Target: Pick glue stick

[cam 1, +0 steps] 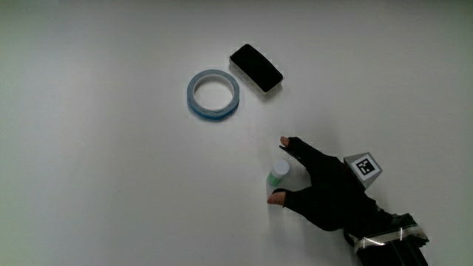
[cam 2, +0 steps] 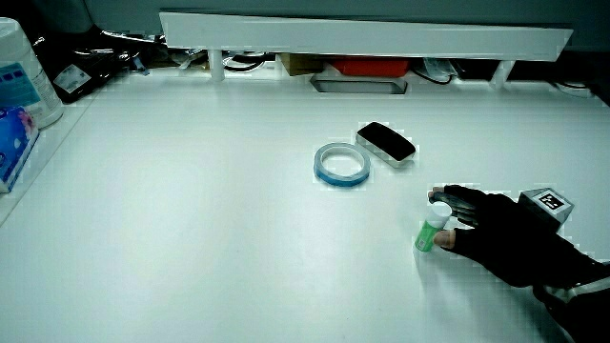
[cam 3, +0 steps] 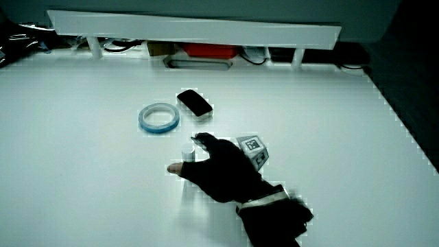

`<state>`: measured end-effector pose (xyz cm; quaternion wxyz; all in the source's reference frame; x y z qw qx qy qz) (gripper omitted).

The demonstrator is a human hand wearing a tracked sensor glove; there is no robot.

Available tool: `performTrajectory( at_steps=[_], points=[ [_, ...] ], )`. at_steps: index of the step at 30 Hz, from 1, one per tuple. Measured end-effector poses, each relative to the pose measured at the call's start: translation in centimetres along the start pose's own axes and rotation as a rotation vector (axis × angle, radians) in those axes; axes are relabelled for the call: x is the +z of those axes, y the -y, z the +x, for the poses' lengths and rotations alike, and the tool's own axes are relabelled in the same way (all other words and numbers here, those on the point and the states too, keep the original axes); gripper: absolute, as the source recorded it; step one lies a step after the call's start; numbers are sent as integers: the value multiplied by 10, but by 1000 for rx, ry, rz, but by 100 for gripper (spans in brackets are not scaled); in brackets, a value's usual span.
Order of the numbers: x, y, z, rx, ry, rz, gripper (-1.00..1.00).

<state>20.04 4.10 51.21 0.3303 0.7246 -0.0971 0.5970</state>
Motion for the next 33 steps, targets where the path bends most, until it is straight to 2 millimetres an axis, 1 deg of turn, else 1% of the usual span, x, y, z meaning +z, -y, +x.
performTrajectory(
  at_steps=[10,18,23,26,30,33],
  points=[
    [0,1,7,53,-22,104,53],
    [-1,2,8,66,-27,122,76],
    [0,2,9,75,3,125,91],
    [-1,3,4,83,-26,123,100],
    [4,2,-9,122,-9,130,100],
    [11,2,-22,178,-23,139,100]
  ],
)
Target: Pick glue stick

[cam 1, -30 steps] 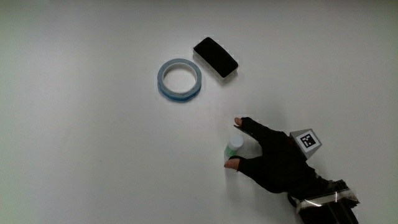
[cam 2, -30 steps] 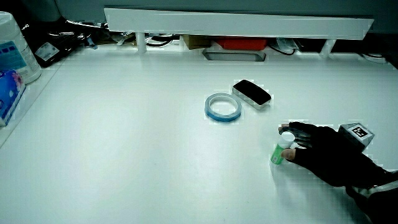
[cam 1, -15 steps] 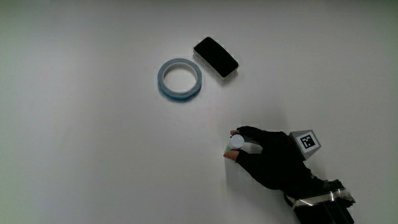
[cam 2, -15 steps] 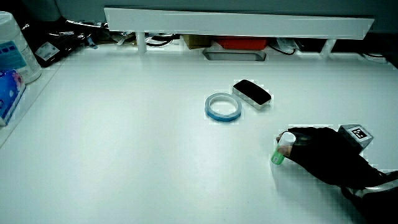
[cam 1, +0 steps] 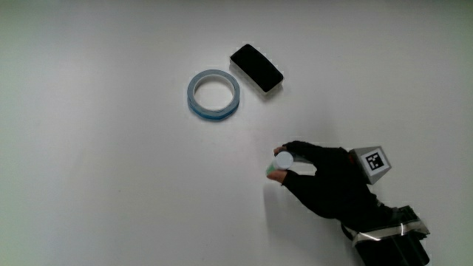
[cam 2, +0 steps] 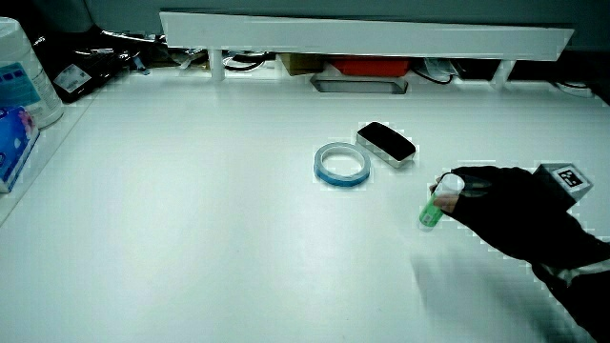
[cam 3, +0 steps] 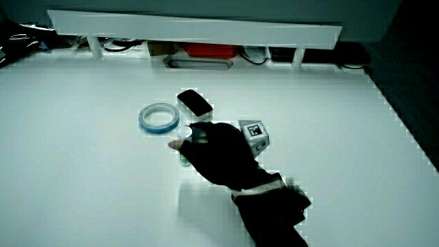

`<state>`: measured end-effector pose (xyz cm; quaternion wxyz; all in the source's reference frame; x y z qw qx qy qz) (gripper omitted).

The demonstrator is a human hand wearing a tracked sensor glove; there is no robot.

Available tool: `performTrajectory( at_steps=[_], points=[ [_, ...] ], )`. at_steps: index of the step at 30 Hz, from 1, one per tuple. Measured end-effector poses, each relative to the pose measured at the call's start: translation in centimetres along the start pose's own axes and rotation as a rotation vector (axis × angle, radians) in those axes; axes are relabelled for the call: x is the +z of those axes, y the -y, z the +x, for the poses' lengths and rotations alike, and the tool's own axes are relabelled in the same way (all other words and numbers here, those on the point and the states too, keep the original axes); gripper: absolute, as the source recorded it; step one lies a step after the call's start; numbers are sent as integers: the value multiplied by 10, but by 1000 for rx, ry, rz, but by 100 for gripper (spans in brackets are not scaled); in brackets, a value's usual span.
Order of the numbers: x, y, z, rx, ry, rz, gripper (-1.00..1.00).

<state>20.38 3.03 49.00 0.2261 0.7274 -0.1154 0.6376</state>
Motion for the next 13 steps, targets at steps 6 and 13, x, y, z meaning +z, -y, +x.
performTrajectory(
  at_steps=[6,13],
  points=[
    [16,-14,-19,102,97,45,100],
    [15,-40,-34,85,0,93,100]
  ],
)
